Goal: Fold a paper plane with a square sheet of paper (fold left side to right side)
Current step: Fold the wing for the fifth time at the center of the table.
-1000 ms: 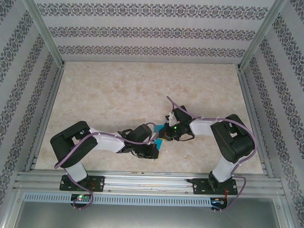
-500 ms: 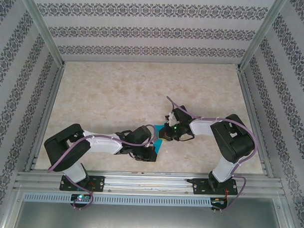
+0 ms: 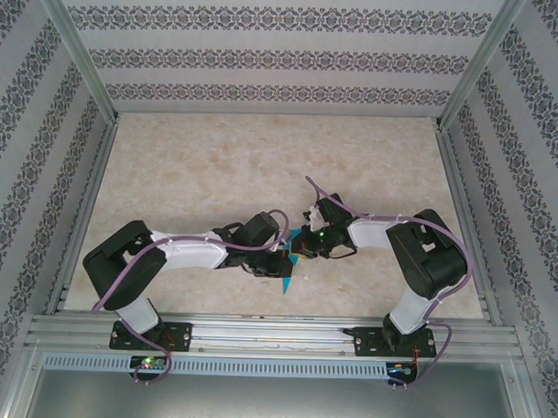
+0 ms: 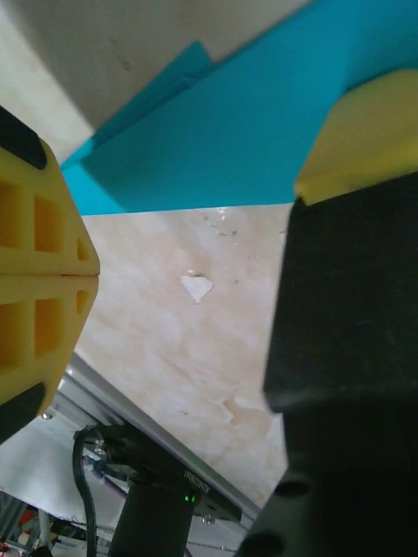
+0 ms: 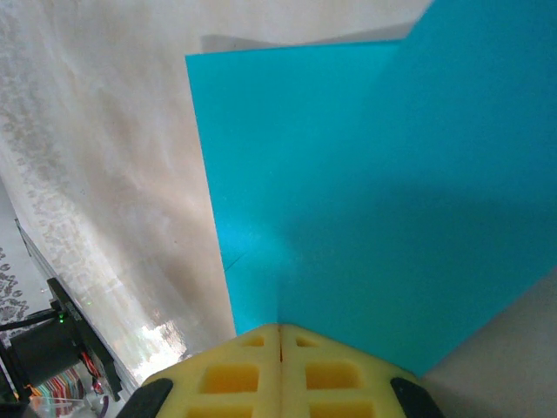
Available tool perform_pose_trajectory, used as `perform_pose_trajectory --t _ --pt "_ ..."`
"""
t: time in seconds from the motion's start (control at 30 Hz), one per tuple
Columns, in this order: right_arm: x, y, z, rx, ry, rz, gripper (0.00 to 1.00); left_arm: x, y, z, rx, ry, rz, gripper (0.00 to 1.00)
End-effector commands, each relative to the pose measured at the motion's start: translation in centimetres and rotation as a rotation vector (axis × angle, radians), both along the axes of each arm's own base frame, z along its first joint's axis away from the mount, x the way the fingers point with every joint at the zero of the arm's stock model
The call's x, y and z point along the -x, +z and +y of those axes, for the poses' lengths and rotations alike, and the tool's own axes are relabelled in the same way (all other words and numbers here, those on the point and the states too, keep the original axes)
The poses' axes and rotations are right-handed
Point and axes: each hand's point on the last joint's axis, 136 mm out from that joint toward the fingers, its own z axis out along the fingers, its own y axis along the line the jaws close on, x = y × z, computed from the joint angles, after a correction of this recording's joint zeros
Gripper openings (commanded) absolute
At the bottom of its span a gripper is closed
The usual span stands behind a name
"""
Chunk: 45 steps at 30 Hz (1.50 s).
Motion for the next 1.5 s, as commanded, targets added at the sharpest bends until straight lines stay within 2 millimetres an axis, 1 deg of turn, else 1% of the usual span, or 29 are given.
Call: perform_pose_trajectory --t 0.0,0.17,0.3,0.47,0.6,0.7,0.87,1.2,1.47 --pt "2.4 -4.2 -2.8 0.187 -0.013 0.094 0.0 -0.5 -1.3 0.2 -0.045 -0.013 -0.002 0.07" --pt "1.5 -2.8 -1.6 0.125 -0.002 0.069 0.0 -0.2 -3.8 1.3 -0.104 0.025 0.033 0.04" --pt "-0.1 -0.2 -0.6 0.07 0.001 -0.007 0.0 0.1 -4.6 2.2 -0.135 0.051 0.048 0.03" --pt "-1.2 2.7 -0.8 0.03 -0.012 -0.101 0.0 0.5 -5.0 2.8 -0.147 0.067 0.056 0.0" --pt "-0.5 3.7 -1.5 0.015 -0.018 -0.132 0.0 0.5 -5.1 2.9 -0.149 0.068 0.06 0.0" --pt "0.7 3.8 -1.6 0.0 -0.016 -0.134 0.0 0.5 -5.0 2.9 -0.153 0.068 0.057 0.0" --pt "1.7 3.5 -1.3 -0.005 -0.005 -0.134 0.0 0.5 -5.0 2.9 -0.153 0.065 0.055 0.0" --pt "2.7 2.3 0.1 -0.013 0.022 -0.101 0.0 0.6 -5.0 2.9 -0.156 0.062 0.057 0.0" --pt "3.5 1.0 0.5 0.003 0.038 -0.056 0.0 0.6 -5.1 2.8 -0.158 0.059 0.059 0.0"
